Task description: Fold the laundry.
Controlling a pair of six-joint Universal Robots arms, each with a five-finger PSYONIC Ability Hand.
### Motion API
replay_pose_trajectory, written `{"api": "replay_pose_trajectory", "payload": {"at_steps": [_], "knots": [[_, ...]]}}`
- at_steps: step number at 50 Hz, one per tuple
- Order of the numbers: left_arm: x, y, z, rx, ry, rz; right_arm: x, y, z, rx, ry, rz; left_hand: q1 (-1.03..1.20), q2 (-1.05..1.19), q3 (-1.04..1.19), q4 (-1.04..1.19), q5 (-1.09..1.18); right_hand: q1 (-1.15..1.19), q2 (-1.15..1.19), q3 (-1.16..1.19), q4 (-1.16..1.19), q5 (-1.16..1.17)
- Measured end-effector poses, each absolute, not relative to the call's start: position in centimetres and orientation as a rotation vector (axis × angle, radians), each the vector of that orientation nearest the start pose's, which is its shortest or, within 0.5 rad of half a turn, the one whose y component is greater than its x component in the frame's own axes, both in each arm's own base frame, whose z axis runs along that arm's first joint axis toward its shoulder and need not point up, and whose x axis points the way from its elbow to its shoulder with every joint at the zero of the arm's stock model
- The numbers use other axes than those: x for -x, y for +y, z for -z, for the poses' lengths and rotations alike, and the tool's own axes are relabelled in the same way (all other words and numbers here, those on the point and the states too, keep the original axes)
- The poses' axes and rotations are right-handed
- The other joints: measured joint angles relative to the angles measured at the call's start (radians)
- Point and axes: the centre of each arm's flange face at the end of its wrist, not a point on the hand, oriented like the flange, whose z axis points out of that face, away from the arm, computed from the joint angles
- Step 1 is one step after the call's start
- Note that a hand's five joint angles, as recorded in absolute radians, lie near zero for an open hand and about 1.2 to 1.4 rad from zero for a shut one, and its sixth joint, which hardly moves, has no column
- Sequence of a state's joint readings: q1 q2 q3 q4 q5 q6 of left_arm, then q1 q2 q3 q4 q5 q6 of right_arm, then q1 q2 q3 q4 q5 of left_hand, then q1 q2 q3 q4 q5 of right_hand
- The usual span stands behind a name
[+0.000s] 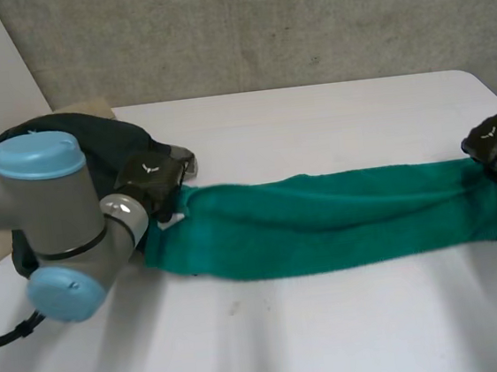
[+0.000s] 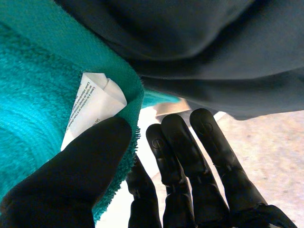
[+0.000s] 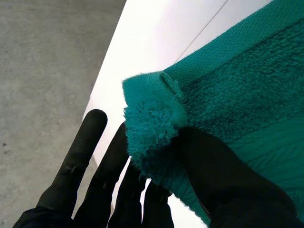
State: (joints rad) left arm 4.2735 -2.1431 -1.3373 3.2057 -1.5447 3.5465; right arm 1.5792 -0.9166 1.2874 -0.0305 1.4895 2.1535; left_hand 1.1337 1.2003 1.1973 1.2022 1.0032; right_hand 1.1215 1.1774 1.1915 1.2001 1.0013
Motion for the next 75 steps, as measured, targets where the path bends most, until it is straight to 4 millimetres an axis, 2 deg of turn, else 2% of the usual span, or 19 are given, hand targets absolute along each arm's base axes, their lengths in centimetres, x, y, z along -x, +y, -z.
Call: {"api": "replay_pose_trajectory", "payload": {"at_steps": [5, 10, 12, 13, 14, 16, 17, 20, 23, 25, 31, 34, 40, 46, 53, 59, 64, 69, 75], "knots": [[29.7, -32.9, -16.9, -0.966, 2.223, 1.998, -15.0, -42.2, -14.7, 1.532, 2.592, 2.074, 0.0, 0.0, 0.0, 0.0, 0.0, 0.0, 0.0, 0.0, 0.0, 0.0], [30.2, -34.4, -16.4, -0.922, 2.163, 2.058, -15.5, -43.6, -14.0, 1.496, 2.547, 2.168, 0.0, 0.0, 0.0, 0.0, 0.0, -0.008, -0.052, -0.059, -0.063, -0.047], [30.4, -34.7, -16.2, -0.917, 2.148, 2.075, -15.6, -44.1, -13.7, 1.467, 2.535, 2.189, -0.018, -0.022, -0.01, -0.01, -0.01, -0.314, -0.383, -0.384, -0.387, -0.374], [30.4, -34.7, -16.1, -0.917, 2.144, 2.08, -15.6, -44.2, -13.6, 1.454, 2.531, 2.196, -0.215, -0.19, -0.189, -0.191, -0.189, -0.574, -0.644, -0.616, -0.619, -0.619], [30.5, -34.8, -16.1, -0.918, 2.142, 2.083, -15.6, -44.3, -13.6, 1.444, 2.529, 2.199, -0.413, -0.362, -0.358, -0.362, -0.356, -0.614, -0.684, -0.674, -0.658, -0.66], [30.6, -34.7, -16.0, -0.924, 2.138, 2.09, -15.6, -44.5, -13.5, 1.398, 2.523, 2.21, -0.816, -0.761, -0.73, -0.744, -0.731, -0.869, -0.928, -0.931, -0.937, -0.922], [30.7, -34.6, -16.0, -0.926, 2.136, 2.094, -15.6, -44.5, -13.7, 1.371, 2.52, 2.217, -0.881, -0.832, -0.82, -0.835, -0.815, -0.891, -0.952, -0.96, -0.965, -0.944], [31.0, -34.4, -16.4, -0.93, 2.128, 2.111, -15.5, -44.7, -14.7, 1.263, 2.503, 2.249, -0.939, -0.99, -0.982, -0.996, -0.952, -0.893, -0.96, -0.974, -0.982, -0.953], [31.0, -34.2, -17.0, -0.925, 2.117, 2.13, -15.4, -44.7, -16.1, 1.164, 2.48, 2.281, -0.939, -0.993, -0.984, -0.998, -0.952, -0.893, -0.96, -0.974, -0.982, -0.953], [30.9, -34.0, -17.9, -0.913, 2.103, 2.151, -15.3, -44.3, -18.0, 1.07, 2.442, 2.311, -0.939, -0.993, -0.984, -0.998, -0.952, -0.893, -0.96, -0.974, -0.982, -0.953], [30.2, -33.0, -20.0, -0.891, 2.08, 2.183, -14.1, -42.2, -21.0, 1.01, 2.407, 2.244, -0.939, -0.993, -0.984, -0.998, -0.952, -0.893, -0.96, -0.974, -0.982, -0.953], [29.8, -32.3, -20.5, -0.892, 2.083, 2.182, -13.0, -40.9, -21.1, 1.015, 2.437, 2.138, -0.939, -0.993, -0.984, -0.998, -0.952, -0.893, -0.96, -0.974, -0.982, -0.953], [29.6, -30.6, -20.1, -0.93, 2.113, 2.156, -11.0, -38.6, -19.7, 0.996, 2.516, 1.889, -0.939, -0.993, -0.984, -0.998, -0.952, -0.888, -0.957, -0.961, -0.967, -0.935], [30.8, -30.4, -19.7, -1.001, 2.094, 2.2, -10.4, -38.9, -18.9, 0.992, 2.466, 1.9, -0.939, -0.993, -0.984, -0.998, -0.952, -0.891, -0.958, -0.963, -0.969, -0.939], [33.4, -32.8, -17.3, -1.132, 2.023, 2.293, -11.8, -41.0, -16.9, 1.034, 2.328, 1.949, -0.939, -0.993, -0.984, -0.998, -0.952, -0.891, -0.959, -0.963, -0.969, -0.94], [34.8, -34.8, -15.3, -1.204, 1.957, 2.306, -14.2, -42.5, -14.9, 1.087, 2.236, 1.955, -0.939, -0.993, -0.984, -0.998, -0.952, -0.891, -0.958, -0.963, -0.969, -0.939], [35.2, -36.3, -14.1, -1.21, 1.906, 2.292, -15.3, -43.8, -13.5, 1.106, 2.206, 1.976, -0.939, -0.993, -0.984, -0.998, -0.952, -0.891, -0.957, -0.963, -0.969, -0.939], [33.9, -39.0, -13.5, -1.085, 1.848, 2.237, -15.3, -46.4, -13.1, 1.078, 2.193, 2.176, -0.939, -0.993, -0.984, -0.998, -0.952, -0.891, -0.958, -0.963, -0.969, -0.939], [30.9, -41.6, -14.2, -0.875, 1.781, 2.126, -14.7, -48.9, -13.9, 0.963, 2.151, 2.474, -0.939, -0.993, -0.984, -0.998, -0.952, -0.892, -0.96, -0.975, -0.982, -0.953]]}}
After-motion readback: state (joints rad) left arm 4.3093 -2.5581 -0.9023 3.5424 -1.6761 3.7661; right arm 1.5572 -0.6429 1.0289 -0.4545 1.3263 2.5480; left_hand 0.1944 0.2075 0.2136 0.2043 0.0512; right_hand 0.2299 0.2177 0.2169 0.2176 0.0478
